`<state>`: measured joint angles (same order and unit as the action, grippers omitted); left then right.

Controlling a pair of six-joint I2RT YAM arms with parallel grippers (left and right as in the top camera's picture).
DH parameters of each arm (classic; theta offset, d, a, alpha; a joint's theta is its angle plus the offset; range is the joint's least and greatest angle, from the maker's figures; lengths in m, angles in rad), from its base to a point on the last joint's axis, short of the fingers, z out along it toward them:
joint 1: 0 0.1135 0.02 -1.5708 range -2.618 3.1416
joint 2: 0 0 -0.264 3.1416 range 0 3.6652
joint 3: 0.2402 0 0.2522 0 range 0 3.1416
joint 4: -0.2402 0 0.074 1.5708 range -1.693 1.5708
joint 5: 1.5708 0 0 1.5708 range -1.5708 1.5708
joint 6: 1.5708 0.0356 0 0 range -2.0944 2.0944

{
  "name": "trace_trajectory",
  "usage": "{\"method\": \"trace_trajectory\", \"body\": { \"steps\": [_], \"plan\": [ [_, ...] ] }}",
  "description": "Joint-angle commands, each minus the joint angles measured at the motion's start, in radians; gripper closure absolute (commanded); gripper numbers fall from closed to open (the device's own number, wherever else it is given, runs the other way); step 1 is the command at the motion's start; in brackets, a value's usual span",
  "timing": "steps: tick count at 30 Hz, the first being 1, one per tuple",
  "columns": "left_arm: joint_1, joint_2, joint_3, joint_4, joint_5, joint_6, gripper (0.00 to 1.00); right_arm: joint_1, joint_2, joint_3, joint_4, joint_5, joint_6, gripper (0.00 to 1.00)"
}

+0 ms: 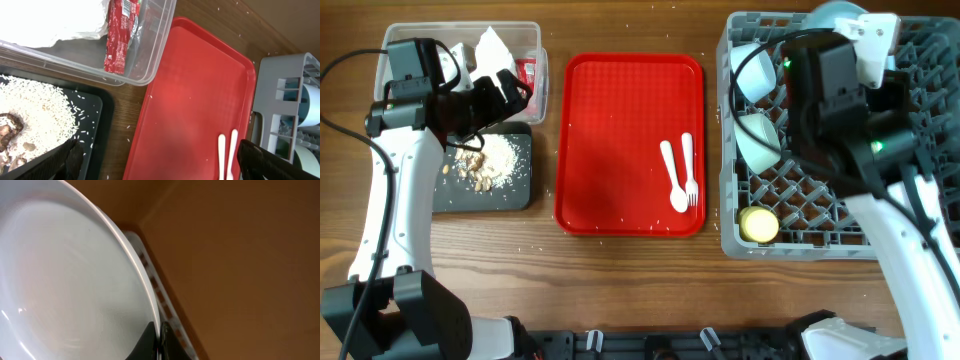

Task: Sort waste into correct bins and load items into the dishwasher rack
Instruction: 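Carry the light-blue plate into the rack and stand it upright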

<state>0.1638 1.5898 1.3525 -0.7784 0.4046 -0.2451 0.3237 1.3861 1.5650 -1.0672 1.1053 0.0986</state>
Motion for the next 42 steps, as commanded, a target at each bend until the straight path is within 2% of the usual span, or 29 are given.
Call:
{"method": "trace_trajectory", "body": {
  "steps": [1, 5, 11, 18, 22, 26, 31, 34, 42],
  "plan": [
    [0.003, -0.004, 0.009, 0.003, -0.006, 0.017, 0.0, -0.069, 0.064, -0.043, 0.016, -0.003, -0.047, 0.96],
    [0.003, -0.004, 0.009, 0.003, -0.006, 0.017, 0.0, -0.113, 0.162, -0.055, 0.067, -0.005, -0.049, 0.96],
    [0.003, -0.004, 0.009, 0.003, -0.006, 0.017, 0.0, -0.121, 0.305, -0.055, 0.215, -0.104, -0.177, 0.96],
    [0.003, -0.004, 0.009, 0.003, -0.006, 0.017, 0.0, -0.121, 0.419, -0.055, 0.24, -0.127, -0.175, 0.96],
    [0.003, -0.004, 0.009, 0.003, -0.006, 0.017, 0.0, -0.14, 0.406, -0.055, 0.279, -0.149, -0.101, 0.96],
    [0.003, -0.004, 0.009, 0.003, -0.006, 0.018, 0.0, -0.166, 0.347, -0.054, 0.307, -0.164, -0.103, 0.96],
    [0.003, -0.004, 0.009, 0.003, -0.006, 0.017, 0.0, -0.177, 0.233, -0.054, 0.381, -0.164, -0.284, 0.96],
    [0.003, -0.004, 0.009, 0.003, -0.006, 0.017, 0.0, -0.179, 0.228, -0.055, 0.398, -0.164, -0.368, 0.96],
    [0.003, -0.004, 0.009, 0.003, -0.006, 0.017, 0.0, -0.219, 0.294, -0.055, 0.398, -0.212, -0.386, 0.96]
  ]
}}
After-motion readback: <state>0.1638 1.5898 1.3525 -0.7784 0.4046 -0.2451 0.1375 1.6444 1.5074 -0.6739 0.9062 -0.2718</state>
